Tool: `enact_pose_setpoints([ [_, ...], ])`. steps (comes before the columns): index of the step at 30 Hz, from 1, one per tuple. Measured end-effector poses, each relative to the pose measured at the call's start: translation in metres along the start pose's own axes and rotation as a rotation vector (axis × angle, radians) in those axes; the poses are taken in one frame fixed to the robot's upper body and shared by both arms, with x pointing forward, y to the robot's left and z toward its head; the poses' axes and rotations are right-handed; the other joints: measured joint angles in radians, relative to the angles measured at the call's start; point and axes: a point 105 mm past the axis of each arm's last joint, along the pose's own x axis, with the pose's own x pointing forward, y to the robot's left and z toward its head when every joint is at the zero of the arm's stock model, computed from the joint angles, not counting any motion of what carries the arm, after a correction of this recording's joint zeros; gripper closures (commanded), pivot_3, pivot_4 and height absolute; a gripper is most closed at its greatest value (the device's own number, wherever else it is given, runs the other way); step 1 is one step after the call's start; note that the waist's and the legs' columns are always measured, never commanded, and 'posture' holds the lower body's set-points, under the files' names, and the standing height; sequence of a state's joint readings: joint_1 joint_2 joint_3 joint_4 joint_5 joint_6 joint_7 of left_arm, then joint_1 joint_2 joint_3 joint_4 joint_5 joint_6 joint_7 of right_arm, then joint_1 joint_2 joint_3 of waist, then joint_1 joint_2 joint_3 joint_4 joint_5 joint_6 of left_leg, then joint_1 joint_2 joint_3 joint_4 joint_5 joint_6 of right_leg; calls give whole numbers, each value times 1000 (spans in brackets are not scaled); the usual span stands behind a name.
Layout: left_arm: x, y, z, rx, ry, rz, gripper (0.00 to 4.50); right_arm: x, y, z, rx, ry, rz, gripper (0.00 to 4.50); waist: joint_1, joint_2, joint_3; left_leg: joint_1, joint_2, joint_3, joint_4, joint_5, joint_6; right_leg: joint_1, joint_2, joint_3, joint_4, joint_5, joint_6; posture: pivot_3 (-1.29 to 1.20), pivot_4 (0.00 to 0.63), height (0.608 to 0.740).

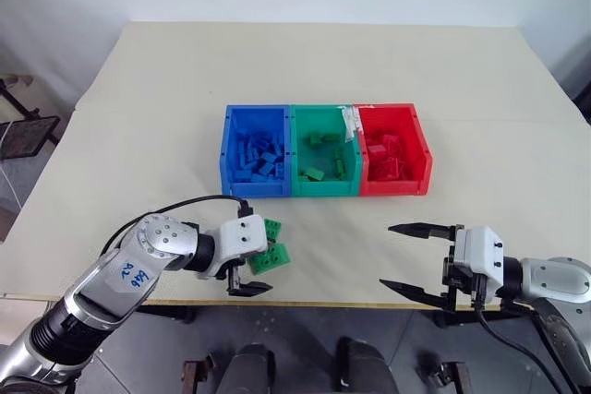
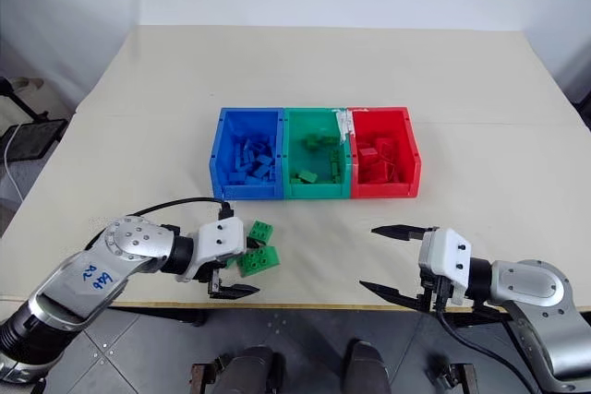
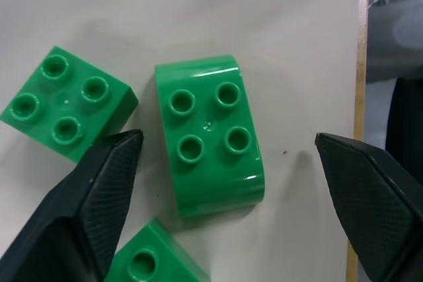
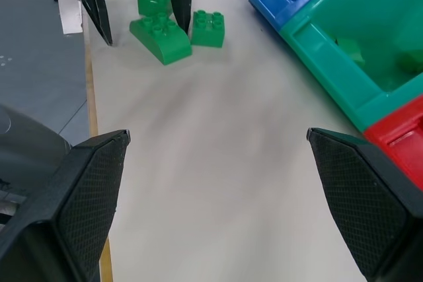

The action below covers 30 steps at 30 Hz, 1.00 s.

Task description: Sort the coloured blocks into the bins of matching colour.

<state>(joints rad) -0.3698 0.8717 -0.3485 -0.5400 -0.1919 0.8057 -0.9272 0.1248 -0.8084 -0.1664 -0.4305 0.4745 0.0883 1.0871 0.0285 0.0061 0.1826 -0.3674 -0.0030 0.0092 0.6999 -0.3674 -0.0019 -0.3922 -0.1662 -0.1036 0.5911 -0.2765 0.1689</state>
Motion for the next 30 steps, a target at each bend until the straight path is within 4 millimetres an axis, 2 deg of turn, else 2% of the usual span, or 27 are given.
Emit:
enact_pose_setpoints([
  [8,4,6,4,18,-15,27,3048,-2,4,-3,9,10,1,0,1,0,0,0,0,0,0,0,0,0,0,0,0,0,0,0,150,740],
  [10,6,7,6,6,-44,16,3038,-5,11,-6,-3,29,41,0,7,0,0,0,0,0,0,0,0,0,0,0,0,0,0,0,150,740],
  [13,13,3,21,-9,-157,-41,3038,-5,16,-5,3,21,47,0,10,0,0,-1,0,0,2,0,0,0,0,0,0,0,0,0,150,740],
  [17,3,19,75,55,-429,-2,3038,-15,7,1,7,6,-49,0,21,0,0,-1,0,0,3,0,0,1,0,0,0,0,0,0,150,740],
  [20,-11,44,118,99,-659,130,3038,-31,-7,6,108,-69,-254,0,30,-1,0,-1,0,-1,4,0,0,1,0,0,0,0,0,0,150,740],
  [21,-13,51,125,113,-686,170,3038,-35,-11,8,129,-93,-308,0,28,-1,-1,-1,0,-1,4,0,0,1,0,0,0,0,0,0,150,740],
  [23,-9,76,134,129,-689,277,3038,-48,-21,10,159,-124,-437,0,27,-1,-1,-1,-1,0,4,0,0,1,0,0,0,0,0,0,150,740],
  [28,33,123,135,129,-548,361,3038,-69,-35,9,163,-130,-637,0,27,-1,-1,-1,-2,2,4,0,1,0,0,0,0,0,0,0,150,740],
  [29,39,130,138,114,-533,373,2300,-70,-35,10,155,-129,-645,0,27,-1,-1,-2,-2,2,3,0,1,0,0,0,-1,0,0,0,150,740],
  [30,43,136,141,102,-526,384,2021,-69,-34,12,150,-126,-646,0,26,-1,-1,-1,-1,2,2,0,2,0,0,0,-1,0,0,0,150,740],
])
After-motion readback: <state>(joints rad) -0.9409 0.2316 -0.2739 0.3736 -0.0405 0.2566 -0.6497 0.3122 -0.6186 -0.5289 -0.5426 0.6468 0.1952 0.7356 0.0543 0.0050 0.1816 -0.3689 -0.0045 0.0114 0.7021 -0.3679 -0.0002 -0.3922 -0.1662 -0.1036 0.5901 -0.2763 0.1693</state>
